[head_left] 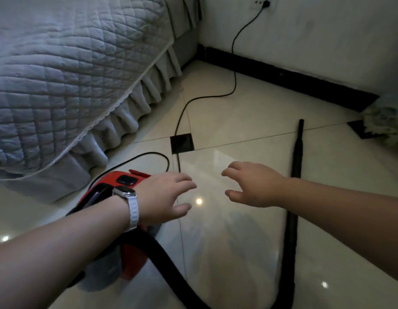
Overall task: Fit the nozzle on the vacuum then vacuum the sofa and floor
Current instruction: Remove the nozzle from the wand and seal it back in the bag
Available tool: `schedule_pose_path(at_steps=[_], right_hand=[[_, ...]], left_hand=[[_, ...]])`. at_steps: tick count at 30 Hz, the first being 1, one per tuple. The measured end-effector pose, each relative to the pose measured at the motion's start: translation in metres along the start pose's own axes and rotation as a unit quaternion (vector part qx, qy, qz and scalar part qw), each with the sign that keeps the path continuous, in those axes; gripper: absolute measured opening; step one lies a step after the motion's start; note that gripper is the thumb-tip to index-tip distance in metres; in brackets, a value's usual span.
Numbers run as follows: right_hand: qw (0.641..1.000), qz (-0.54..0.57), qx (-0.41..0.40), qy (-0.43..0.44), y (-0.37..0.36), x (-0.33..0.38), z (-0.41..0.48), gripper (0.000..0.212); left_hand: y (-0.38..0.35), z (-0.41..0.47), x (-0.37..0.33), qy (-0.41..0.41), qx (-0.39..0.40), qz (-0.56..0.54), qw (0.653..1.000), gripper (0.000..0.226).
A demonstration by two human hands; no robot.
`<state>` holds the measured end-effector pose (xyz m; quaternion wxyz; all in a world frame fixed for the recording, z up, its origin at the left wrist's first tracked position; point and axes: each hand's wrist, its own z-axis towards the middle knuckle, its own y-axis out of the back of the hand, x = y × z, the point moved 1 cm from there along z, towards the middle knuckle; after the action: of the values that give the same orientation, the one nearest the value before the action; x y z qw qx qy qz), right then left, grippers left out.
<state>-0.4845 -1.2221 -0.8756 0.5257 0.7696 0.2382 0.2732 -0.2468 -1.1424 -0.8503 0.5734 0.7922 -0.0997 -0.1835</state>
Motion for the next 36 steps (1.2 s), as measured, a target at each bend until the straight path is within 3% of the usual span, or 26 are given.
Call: schedule_pose_path(at_steps=[5, 15, 30, 36], right_hand=[[0.998, 0.005, 0.029, -0.058, -0.03, -0.065, -0.041, 0.061], [0.979, 0.061, 0.079, -0.18, -0.1, -0.172, -0.102, 0.064], [0.889, 0.222, 0.06, -0.395, -0.167, -0.205, -0.072, 0.062], [0.849, 0.309, 0.021, -0.429, -0.178, -0.199, -0.065, 0.054]], left_hand=[[-0.023, 0.058, -0.052, -0.058, 0.019, 0.04, 0.997, 0.056], [-0.087, 0.142, -0.137, -0.101, 0.094, 0.043, 0.99, 0.059], [-0.186, 0.185, -0.207, -0.011, 0.14, -0.055, 0.989, 0.056], [-0.209, 0.175, -0.227, 0.053, 0.148, -0.129, 0.979, 0.053]])
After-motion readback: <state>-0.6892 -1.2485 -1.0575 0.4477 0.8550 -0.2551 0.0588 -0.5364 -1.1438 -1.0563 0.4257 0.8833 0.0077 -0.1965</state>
